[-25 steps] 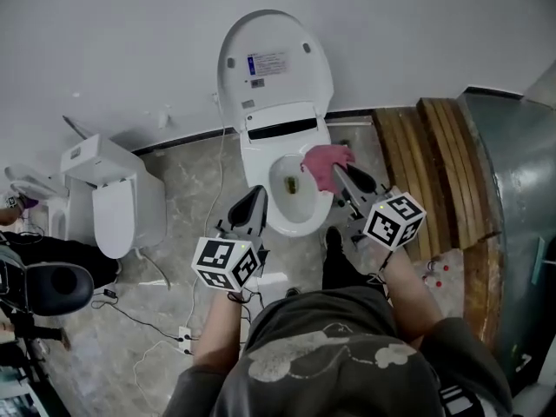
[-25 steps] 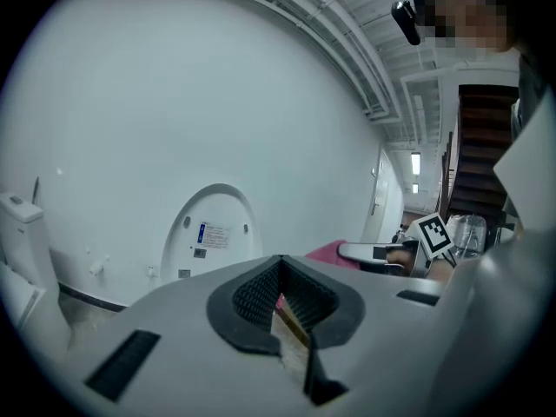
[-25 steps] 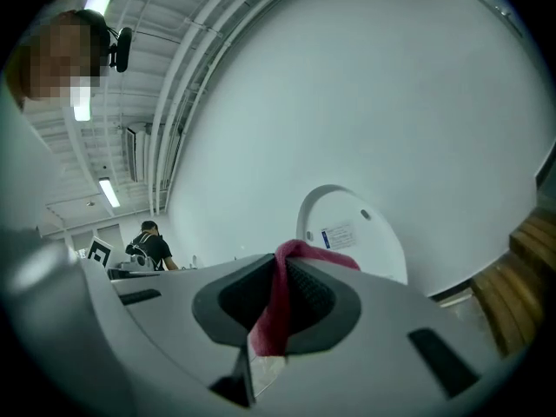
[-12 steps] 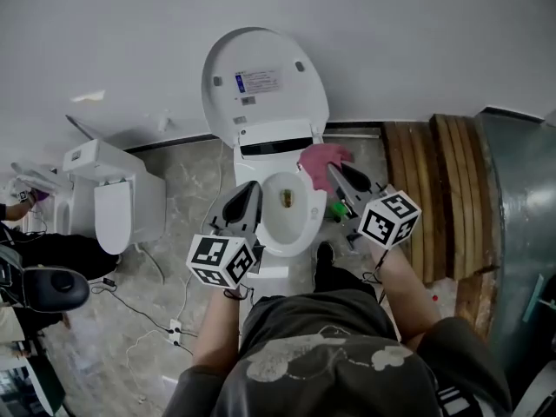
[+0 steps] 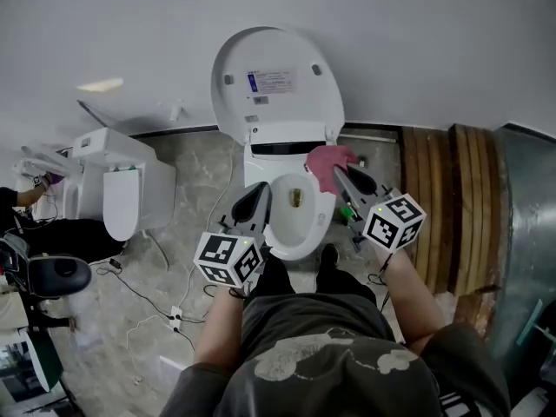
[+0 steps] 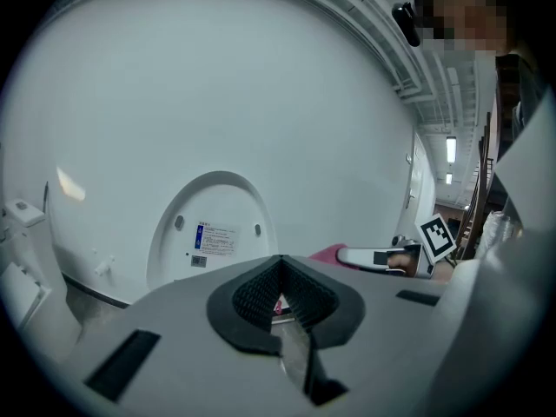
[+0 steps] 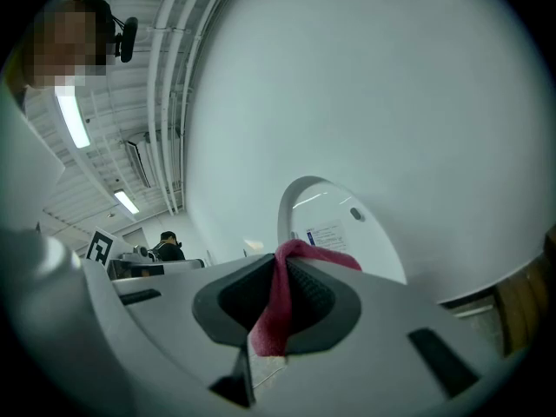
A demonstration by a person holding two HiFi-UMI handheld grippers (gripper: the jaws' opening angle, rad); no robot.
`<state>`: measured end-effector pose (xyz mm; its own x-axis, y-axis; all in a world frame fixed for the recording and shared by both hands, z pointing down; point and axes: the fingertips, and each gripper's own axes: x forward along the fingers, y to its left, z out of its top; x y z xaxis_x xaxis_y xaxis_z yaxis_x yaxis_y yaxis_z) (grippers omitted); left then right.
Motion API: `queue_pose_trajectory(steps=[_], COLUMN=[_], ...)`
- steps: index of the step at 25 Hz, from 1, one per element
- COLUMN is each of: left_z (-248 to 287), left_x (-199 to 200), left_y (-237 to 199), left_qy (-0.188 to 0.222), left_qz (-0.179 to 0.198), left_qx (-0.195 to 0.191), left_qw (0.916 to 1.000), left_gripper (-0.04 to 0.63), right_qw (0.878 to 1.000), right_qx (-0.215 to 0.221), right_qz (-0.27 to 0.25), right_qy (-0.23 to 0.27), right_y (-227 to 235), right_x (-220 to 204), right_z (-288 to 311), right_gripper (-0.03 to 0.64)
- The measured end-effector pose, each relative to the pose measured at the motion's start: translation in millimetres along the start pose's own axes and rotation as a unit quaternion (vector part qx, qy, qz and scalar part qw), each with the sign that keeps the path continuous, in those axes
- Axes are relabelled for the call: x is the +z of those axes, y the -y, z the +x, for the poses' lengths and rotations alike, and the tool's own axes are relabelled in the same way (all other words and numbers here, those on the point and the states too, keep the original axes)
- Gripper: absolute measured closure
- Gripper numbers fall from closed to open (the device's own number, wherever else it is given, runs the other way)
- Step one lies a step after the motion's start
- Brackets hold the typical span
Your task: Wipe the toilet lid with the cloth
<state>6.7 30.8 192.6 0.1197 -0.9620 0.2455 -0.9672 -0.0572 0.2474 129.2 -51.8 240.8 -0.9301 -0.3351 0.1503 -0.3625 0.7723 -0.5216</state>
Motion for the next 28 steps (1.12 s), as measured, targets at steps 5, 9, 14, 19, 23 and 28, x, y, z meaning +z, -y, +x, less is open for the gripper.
queue_pose_trajectory(steps=[5,9,14,19,23,28], left_z=[23.9,40.9,60.6,76.1,87.2,101.3], left_x=[7.9,17.0,31.8,46.7,59.6,66.3], left_y=[-22.9,-44.0,-83.2,-132.5,-176.2,-218.3], left_qy=[-0.002,-0.009,-0.005,-0.003,0.004,0.011], left_qz=[-0.003,0.009,0.015,0.025,0.02,0.016], left_qx=[-0.009,-0.032,-0.053,-0.074,-0.085,-0.092], left_qw=[1.0,0.9994,0.9985,0.9969,0.9962,0.9955], left_gripper=[0.588,0.588,0.588,0.588,0.589,0.589], right_qw=[1.0,0.999,0.998,0.996,0.994,0.992], right_qx=[-0.015,-0.027,-0.056,-0.082,-0.098,-0.11], right_qz=[0.009,-0.008,-0.016,-0.023,-0.041,-0.061], right_qy=[0.016,0.023,0.022,0.018,0.024,0.027], right_y=[1.9,-0.9,4.1,3.1,-2.1,-3.3], right_x=[11.1,19.6,21.8,22.1,33.0,47.4], right_z=[21.3,49.4,88.1,144.5,194.5,242.1], right_gripper=[0.577,0.577,0.577,0.577,0.577,0.577])
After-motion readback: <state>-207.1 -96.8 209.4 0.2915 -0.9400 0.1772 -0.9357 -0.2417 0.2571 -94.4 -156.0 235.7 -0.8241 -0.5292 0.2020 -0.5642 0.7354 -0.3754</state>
